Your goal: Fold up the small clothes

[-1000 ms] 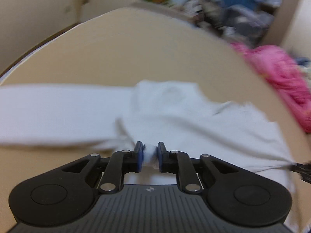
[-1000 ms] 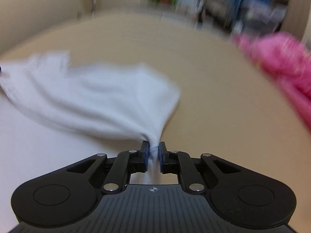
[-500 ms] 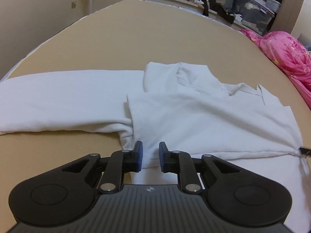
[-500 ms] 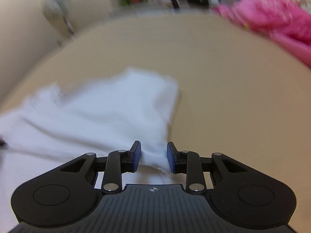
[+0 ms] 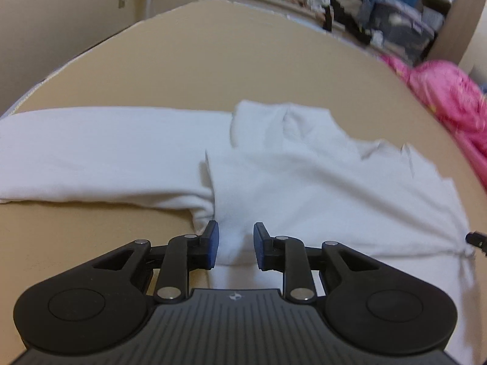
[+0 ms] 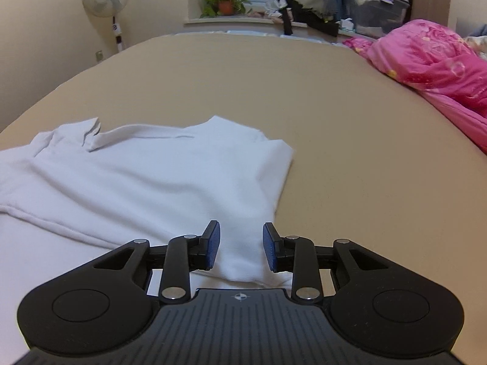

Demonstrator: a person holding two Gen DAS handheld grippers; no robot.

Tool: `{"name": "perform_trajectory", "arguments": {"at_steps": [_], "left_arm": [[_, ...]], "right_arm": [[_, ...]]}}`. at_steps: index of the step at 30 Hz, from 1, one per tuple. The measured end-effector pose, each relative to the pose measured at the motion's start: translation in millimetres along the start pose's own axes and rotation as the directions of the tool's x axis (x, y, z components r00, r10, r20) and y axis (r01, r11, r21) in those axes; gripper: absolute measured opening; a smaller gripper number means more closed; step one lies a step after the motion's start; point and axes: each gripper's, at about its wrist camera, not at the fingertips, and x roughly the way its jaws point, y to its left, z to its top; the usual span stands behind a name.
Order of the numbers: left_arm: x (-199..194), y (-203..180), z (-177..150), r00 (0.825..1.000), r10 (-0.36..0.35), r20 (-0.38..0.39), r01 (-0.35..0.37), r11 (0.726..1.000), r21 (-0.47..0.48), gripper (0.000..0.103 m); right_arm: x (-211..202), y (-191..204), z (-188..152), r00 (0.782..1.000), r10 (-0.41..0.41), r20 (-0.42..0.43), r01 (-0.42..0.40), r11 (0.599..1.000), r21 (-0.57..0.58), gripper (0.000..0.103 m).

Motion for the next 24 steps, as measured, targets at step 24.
{"name": "perform_trajectory", "arguments": {"at_steps": [24], "left_arm": [[-8,-18,3,0.999,0.043,0.006,-0.043,0.98,0.195,0.0]], "right_arm": [[6,1,-1,0.999,-0.044,-0.014,0.044,0.999,0.028,0.033]]}}
